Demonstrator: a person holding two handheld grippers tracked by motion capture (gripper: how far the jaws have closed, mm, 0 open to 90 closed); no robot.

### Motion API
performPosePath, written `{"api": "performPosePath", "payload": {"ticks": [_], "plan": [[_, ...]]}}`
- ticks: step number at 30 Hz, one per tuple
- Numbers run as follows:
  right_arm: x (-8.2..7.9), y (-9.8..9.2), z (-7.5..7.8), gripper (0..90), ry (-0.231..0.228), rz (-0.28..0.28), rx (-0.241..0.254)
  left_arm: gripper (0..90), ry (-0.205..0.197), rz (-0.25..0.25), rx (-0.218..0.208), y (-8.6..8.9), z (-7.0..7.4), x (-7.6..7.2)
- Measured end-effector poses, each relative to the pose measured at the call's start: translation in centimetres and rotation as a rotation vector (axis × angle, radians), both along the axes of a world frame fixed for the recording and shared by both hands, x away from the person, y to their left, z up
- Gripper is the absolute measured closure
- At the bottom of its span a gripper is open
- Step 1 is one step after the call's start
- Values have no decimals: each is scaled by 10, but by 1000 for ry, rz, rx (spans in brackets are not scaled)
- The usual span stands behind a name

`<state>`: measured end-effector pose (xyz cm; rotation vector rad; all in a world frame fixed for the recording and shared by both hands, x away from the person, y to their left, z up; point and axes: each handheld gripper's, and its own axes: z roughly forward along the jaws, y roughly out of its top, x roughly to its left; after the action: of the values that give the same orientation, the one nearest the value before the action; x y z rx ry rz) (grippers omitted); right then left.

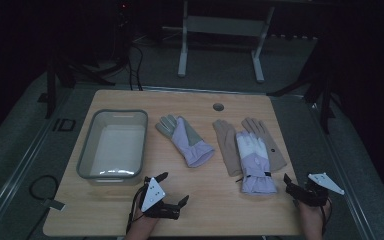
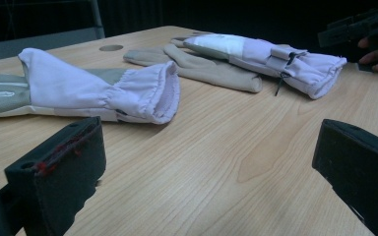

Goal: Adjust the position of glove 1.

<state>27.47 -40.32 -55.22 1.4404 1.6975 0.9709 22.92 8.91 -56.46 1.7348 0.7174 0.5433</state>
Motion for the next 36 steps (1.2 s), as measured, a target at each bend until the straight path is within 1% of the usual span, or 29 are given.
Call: {"api": "performPosePath", "payload": {"ticks": [2,4,5,6,7,10,12,17,18,19,20,21,22,24,25,27,29,30,33,34,35,36], "plan": [[0,0,0,124,2,0,-2,0,0,3,0,0,0,0],[0,0,2,124,23,5,4,0,-1,-1,1,0,0,0],[0,0,2,124,23,5,4,0,-1,-1,1,0,0,0],[0,1,6,123,32,-2,12,0,-2,-2,0,0,0,0],[0,1,6,123,32,-2,12,0,-2,-2,0,0,0,0],[2,3,10,123,78,-13,1,0,1,-5,0,0,0,0],[4,3,12,123,96,-9,8,0,1,-3,-4,0,0,0],[5,2,14,123,96,2,11,0,-2,-6,-1,0,0,0],[5,3,15,123,95,3,7,0,-1,-6,-3,0,0,0],[5,4,16,124,94,7,-17,0,-1,-6,-3,0,0,0],[6,4,17,123,97,9,-22,0,0,-8,-5,0,0,0],[6,4,18,124,102,13,2,0,1,-8,-6,1,0,0],[7,3,19,124,105,10,13,0,1,-9,-8,1,0,0],[8,3,21,124,108,2,16,0,2,-9,-8,1,0,0],[9,3,22,124,115,-8,-5,0,3,-11,-8,1,0,0],[11,4,26,124,126,-2,4,0,3,-15,-5,0,0,1],[11,6,33,124,114,4,8,0,4,-16,-6,0,0,1],[12,8,39,122,103,23,7,0,4,-16,-7,1,0,1],[16,15,55,116,82,46,-19,0,4,-17,-6,1,0,1],[18,19,63,119,61,55,-19,0,3,-18,-4,1,0,0],[19,21,68,140,49,60,-15,0,1,-20,-2,0,0,0],[21,23,75,134,52,82,-1,0,0,-21,-2,0,0,0]]}}
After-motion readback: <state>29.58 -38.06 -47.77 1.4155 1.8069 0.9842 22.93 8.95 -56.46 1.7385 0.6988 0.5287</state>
